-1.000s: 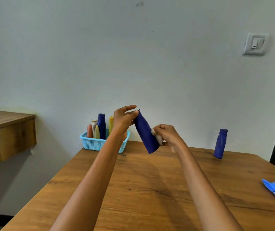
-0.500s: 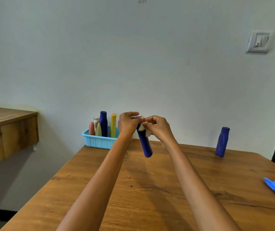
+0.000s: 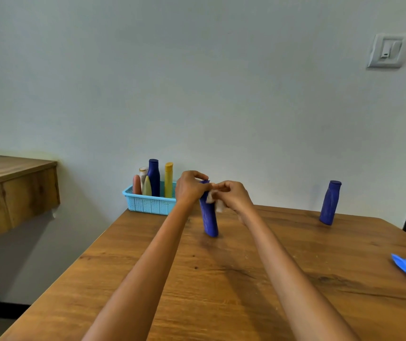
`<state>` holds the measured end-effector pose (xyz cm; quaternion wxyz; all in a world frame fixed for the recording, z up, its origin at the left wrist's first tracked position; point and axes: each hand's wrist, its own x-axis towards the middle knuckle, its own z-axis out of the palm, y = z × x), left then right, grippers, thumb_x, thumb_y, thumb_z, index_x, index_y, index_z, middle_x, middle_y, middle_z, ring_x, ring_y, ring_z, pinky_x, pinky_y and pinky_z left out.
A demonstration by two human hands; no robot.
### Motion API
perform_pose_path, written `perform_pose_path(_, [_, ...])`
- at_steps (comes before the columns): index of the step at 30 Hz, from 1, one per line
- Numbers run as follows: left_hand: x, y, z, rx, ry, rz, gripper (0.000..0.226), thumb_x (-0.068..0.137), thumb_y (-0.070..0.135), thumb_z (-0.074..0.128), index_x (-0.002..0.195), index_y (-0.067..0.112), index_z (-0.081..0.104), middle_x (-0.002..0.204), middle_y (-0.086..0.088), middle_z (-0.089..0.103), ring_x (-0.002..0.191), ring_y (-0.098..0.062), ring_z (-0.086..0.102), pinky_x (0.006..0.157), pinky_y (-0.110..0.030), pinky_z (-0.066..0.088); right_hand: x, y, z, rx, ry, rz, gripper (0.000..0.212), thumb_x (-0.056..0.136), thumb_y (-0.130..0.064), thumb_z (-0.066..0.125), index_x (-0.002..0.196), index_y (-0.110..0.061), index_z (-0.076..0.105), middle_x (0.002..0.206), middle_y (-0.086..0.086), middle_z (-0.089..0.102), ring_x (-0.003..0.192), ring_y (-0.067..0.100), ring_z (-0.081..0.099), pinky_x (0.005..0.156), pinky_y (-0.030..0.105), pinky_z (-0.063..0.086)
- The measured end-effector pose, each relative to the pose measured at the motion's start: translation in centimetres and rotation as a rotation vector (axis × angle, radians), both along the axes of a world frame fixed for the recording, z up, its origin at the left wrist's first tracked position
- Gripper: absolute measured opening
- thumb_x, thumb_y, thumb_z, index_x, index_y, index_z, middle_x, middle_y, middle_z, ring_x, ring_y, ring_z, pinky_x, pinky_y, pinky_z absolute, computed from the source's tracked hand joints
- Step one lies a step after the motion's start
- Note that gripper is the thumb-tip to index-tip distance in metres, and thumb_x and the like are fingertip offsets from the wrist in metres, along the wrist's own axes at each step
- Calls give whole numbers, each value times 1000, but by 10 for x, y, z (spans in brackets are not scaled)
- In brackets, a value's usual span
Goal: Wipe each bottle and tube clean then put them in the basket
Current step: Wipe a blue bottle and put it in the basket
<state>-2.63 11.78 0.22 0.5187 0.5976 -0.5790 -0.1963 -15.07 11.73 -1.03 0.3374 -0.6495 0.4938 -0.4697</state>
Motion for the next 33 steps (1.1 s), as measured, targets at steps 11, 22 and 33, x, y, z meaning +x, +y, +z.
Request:
perform_pose_path(11, [4,1,13,45,-275,-43,23,94,21,54,109,8,66,112,-13,65,97,-29,61,85,-45,54,-15,-4,-10,83,-50,44,12,83,-16,68,94,-12,66,101,6,67,95,21,64,78,34,54])
perform_pose_path(22, [6,1,9,-57,-364,-1,23,90,15,58,108,5,68,111,-11,68,103,-22,61,80,-27,45,6,6,4,-184,-118,-66,19,87,-16,63,104,-11,71,103,-1,69,91,8,61,67,12,47])
perform_pose_path(33, [9,-4,2,-66,-266,-26,26,94,20,55,114,7,66,112,-12,67,99,-24,63,85,-40,55,-3,2,-24,-61,39,-107,16,88,-12,59,98,-8,72,103,6,70,94,15,61,74,20,43])
